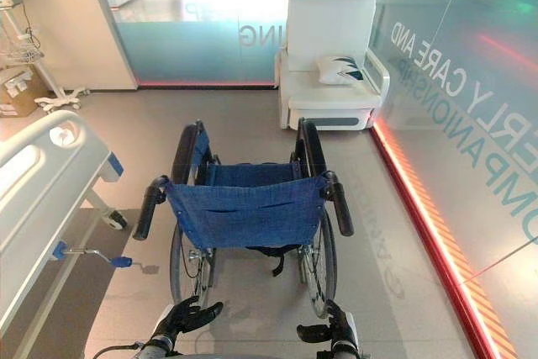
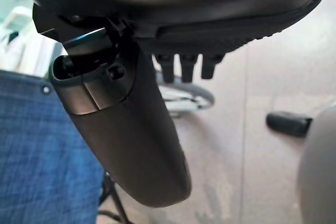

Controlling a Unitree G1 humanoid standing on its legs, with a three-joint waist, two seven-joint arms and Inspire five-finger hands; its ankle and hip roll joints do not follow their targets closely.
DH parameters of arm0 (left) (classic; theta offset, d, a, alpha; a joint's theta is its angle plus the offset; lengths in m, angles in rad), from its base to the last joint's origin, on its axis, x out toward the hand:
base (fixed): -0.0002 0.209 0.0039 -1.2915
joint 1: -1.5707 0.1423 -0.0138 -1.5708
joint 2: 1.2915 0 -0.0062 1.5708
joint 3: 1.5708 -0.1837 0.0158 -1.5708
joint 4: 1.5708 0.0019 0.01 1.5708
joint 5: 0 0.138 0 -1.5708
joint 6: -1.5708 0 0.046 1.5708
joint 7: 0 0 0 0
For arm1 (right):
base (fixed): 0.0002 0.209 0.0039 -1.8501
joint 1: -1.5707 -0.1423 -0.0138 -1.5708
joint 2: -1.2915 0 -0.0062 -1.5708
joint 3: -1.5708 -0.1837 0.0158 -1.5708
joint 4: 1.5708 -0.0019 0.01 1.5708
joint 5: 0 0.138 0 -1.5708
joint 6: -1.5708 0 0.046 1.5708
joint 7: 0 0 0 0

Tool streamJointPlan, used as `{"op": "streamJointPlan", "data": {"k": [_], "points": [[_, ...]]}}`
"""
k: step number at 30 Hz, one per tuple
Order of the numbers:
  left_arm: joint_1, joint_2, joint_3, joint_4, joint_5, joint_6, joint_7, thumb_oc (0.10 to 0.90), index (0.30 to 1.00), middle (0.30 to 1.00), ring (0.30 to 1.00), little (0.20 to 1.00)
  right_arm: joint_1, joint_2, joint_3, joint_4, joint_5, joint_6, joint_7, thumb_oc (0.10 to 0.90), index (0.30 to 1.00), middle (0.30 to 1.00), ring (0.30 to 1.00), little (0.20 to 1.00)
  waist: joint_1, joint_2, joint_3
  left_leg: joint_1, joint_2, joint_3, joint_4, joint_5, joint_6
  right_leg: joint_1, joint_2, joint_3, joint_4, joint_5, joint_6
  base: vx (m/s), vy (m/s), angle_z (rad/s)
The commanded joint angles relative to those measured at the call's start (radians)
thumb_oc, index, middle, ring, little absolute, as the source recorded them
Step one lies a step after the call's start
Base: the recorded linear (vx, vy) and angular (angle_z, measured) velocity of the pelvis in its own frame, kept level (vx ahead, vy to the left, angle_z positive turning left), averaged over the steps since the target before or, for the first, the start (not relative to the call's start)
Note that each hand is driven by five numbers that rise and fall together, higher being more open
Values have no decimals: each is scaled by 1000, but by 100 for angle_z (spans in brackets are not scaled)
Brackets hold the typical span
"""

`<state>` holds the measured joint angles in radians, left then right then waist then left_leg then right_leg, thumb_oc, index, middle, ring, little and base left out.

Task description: Push the wheelchair next to the bed

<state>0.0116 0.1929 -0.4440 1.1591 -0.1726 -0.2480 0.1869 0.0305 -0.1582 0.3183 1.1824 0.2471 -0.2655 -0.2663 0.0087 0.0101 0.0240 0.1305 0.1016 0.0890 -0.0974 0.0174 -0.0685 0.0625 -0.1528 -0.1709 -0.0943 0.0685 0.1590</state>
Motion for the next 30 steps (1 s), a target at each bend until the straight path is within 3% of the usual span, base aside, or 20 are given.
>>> {"op": "streamJointPlan", "data": {"k": [1, 6, 19, 23, 30], "points": [[-64, -30, 29, -3, -1, -60, 13, 800, 900, 900, 900, 900, -92, 3, -24, 10, 65, -44, 3, 800, 900, 900, 900, 900, -19, -5, 49, -2, -137, 26, 10, -16, 89, 50, 103, 5, 7, -1, -84, 0, 0, 0], [-63, -31, 32, -8, -6, -89, 23, 800, 900, 900, 900, 900, -89, 8, -36, 10, 138, -35, 69, 800, 900, 900, 900, 900, -19, -2, 54, 2, -140, 26, 10, -15, 91, 55, 105, 7, 7, -1, -87, 6, -2, 0], [-62, -28, 39, 0, -18, -97, 79, 800, 900, 900, 900, 900, -92, -1, -29, -4, 120, -67, 97, 800, 900, 900, 900, 900, -13, 3, 72, -2, -144, 14, 10, -10, 94, 55, 101, -3, 7, -2, -90, 7, -1, 0], [-63, 18, 132, -73, -157, -118, 107, 800, 900, 900, 900, 900, -101, -53, -80, -109, 227, -41, 93, 800, 900, 900, 900, 900, 0, -4, 76, 4, -144, 4, 10, -10, 91, 64, 101, -12, 7, -4, -89, 51, -28, 2], [-59, 125, 311, -246, -219, -155, 192, 800, 900, 900, 900, 900, -116, -155, -225, -273, 318, -72, 17, 800, 900, 900, 900, 900, 19, -13, 71, 7, -142, -6, 10, -10, 88, 72, 99, -25, 7, -6, -91, 33, -30, 2]]}}
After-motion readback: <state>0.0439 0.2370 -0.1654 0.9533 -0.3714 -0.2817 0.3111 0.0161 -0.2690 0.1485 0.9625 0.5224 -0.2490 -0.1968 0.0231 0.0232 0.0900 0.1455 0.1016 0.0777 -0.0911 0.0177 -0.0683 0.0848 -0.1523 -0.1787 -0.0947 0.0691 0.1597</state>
